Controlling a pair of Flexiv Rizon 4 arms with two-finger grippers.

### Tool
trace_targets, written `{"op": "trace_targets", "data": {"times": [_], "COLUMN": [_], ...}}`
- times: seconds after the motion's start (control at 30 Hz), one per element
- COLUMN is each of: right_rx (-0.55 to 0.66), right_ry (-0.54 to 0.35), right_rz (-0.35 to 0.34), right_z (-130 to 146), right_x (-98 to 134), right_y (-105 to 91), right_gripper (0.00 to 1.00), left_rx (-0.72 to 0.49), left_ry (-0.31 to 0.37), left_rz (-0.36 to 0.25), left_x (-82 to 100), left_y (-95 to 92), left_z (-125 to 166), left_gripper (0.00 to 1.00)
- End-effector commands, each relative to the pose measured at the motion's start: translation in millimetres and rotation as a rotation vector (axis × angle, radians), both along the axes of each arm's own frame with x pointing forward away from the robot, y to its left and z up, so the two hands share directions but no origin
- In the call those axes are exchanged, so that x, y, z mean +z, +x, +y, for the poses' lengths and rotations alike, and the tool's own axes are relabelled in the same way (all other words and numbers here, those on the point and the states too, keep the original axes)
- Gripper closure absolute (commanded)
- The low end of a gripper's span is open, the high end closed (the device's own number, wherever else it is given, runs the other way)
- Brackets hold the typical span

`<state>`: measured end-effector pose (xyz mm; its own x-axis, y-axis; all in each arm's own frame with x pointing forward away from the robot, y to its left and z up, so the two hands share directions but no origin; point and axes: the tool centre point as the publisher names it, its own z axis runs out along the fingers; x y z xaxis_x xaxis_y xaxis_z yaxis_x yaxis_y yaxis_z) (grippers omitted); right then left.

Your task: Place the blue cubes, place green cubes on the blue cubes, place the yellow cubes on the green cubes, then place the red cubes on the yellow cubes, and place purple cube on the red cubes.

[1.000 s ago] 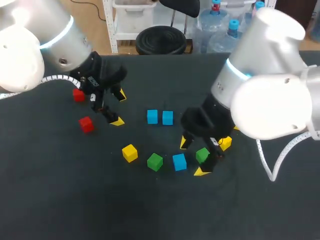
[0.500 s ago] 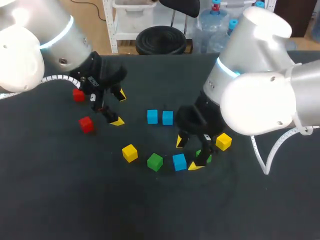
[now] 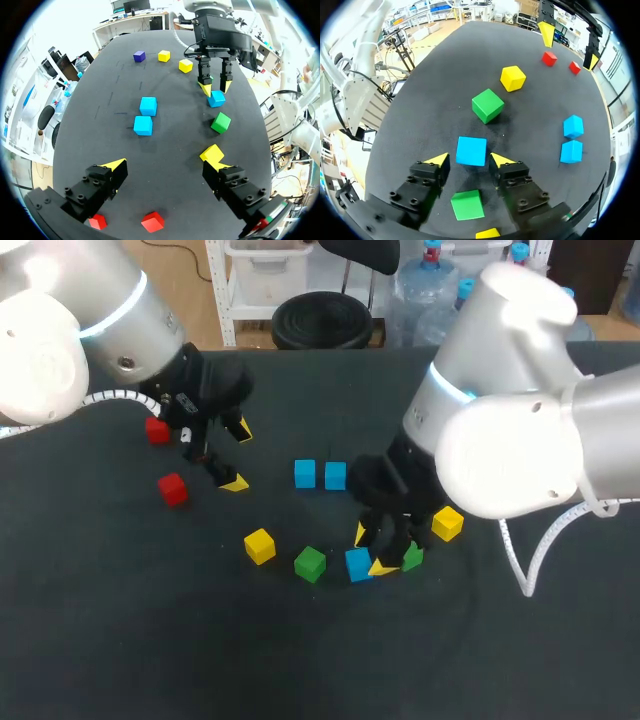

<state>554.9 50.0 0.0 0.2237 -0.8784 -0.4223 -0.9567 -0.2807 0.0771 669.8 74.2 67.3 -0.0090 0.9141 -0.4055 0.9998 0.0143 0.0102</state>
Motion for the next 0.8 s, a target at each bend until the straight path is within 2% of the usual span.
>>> {"op": "trace_targets", "data": {"times": [0.03,0.1,0.23,0.63,0.7,0.8], "right_rx": [-0.031,-0.045,-0.079,-0.088,-0.088,-0.084], "right_ry": [-0.023,-0.028,-0.030,-0.018,-0.015,-0.011], "right_rz": [-0.040,-0.050,-0.071,-0.077,-0.076,-0.075], "right_z": [0.8,1.0,0.7,0.3,0.4,0.9], "right_x": [-5.0,-6.2,-7.1,-7.2,-7.4,-7.7], "right_y": [-6.3,-6.7,-7.1,-2.5,-1.8,-0.7], "right_gripper": [0.50,0.46,0.55,0.56,0.64,0.70], "left_rx": [-0.002,-0.002,-0.002,-0.002,-0.002,-0.002], "left_ry": [-0.002,-0.002,-0.002,-0.002,-0.002,-0.002], "left_rz": [0.000,0.000,0.000,0.000,0.000,0.000], "left_x": [-0.3,-0.3,-0.3,-0.3,-0.3,-0.3], "left_y": [0.3,0.3,0.3,0.3,0.3,0.3], "left_z": [0.9,0.9,0.9,0.9,0.9,0.9], "left_gripper": [0.00,0.00,0.00,0.00,0.00,0.00]}}
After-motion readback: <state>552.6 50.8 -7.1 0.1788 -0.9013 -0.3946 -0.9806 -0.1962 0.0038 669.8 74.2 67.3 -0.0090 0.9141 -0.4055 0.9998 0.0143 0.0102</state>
